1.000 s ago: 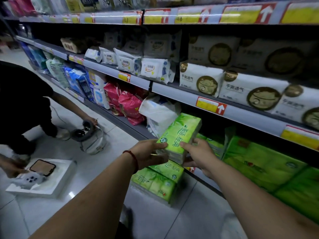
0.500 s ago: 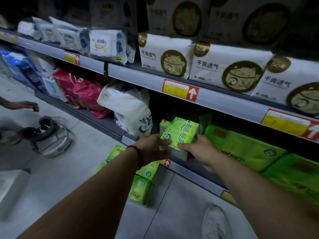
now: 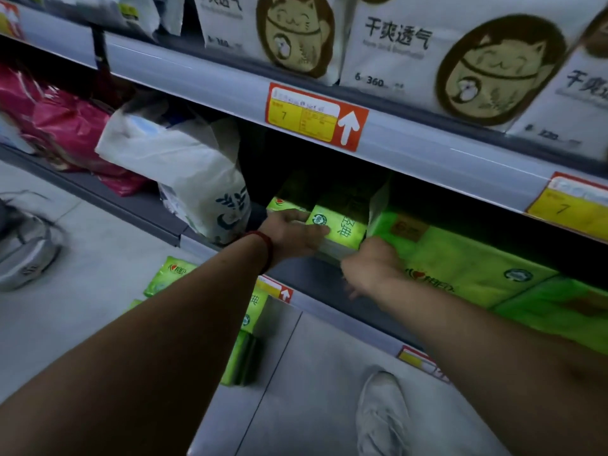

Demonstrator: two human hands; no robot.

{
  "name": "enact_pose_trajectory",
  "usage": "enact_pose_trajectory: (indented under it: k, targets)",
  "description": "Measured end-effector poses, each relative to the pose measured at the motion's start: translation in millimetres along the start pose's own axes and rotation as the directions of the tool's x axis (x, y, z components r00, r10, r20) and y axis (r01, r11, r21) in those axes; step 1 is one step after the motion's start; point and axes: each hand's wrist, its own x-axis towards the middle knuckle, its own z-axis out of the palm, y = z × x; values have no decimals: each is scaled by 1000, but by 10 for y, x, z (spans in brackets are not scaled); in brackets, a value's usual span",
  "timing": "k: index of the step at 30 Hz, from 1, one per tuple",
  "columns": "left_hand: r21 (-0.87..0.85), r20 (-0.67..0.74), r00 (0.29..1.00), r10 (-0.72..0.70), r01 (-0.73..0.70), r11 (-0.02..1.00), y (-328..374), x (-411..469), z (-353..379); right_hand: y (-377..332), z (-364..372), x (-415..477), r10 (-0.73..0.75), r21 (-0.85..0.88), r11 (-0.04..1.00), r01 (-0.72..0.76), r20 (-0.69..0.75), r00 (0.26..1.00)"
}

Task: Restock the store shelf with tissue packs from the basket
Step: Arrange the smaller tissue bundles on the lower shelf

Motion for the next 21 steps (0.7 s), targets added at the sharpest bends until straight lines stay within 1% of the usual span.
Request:
enact_pose_trajectory:
  k: [1,2,4,5,7,8,9,10,11,12,13,14,15,17,18,19,21]
  targets:
    - [30,25,1000,7,-8,1000,-9,20,20,36,-1,11,9,-58,998,-9,-4,1000]
    - [106,44,999,22,-27,994,-4,48,29,70,0,25,29,-95,995,-27,15,999]
    - [269,88,995,41,-63,961,29,101,-2,127,13,59,62,-101,994,-53,88,994]
    - [332,130,991,35,-77,940,56,115,-22,154,25,80,45,-66,997,-36,130,991]
    - [452,180,982,-61,-27,892,118,110,-78,181,47,124,-55,24,998,51,184,981]
    - [572,133,989,-66,-23,820,122,107,-101,177,52,140,-101,39,995,95,193,976]
    - [737,77,997,13,-66,673,126,110,-131,178,62,179,-145,31,989,142,188,971]
    - [892,51,991,126,-102,440,127,94,-140,165,69,199,-169,1,985,172,183,968]
    - [965,92,978,186,-134,226,109,69,-125,161,88,227,-189,-29,980,197,175,966]
    - [980,148,980,135,-164,109,90,13,-77,147,109,244,-200,-64,975,213,169,965]
    - [976,213,975,67,-215,34,59,-25,-26,135,132,268,-218,-90,968,235,160,963]
    - [968,252,967,28,-253,8,41,-39,32,112,147,279,-229,-113,962,248,152,961]
    - [957,290,956,52,-290,-1,28,-49,87,88,168,301,-244,-120,958,261,139,960]
    - [948,309,940,144,-317,39,-24,26,170,15,178,327,-251,-105,959,263,113,961]
    - [946,291,939,182,-312,94,-58,71,206,-14,178,357,-247,-92,962,256,101,964]
    - [941,282,936,211,-313,126,-99,119,227,-29,184,403,-239,-82,966,245,83,968]
    - [937,273,939,209,-309,161,-146,218,252,-46,198,487,-213,-61,975,215,41,976]
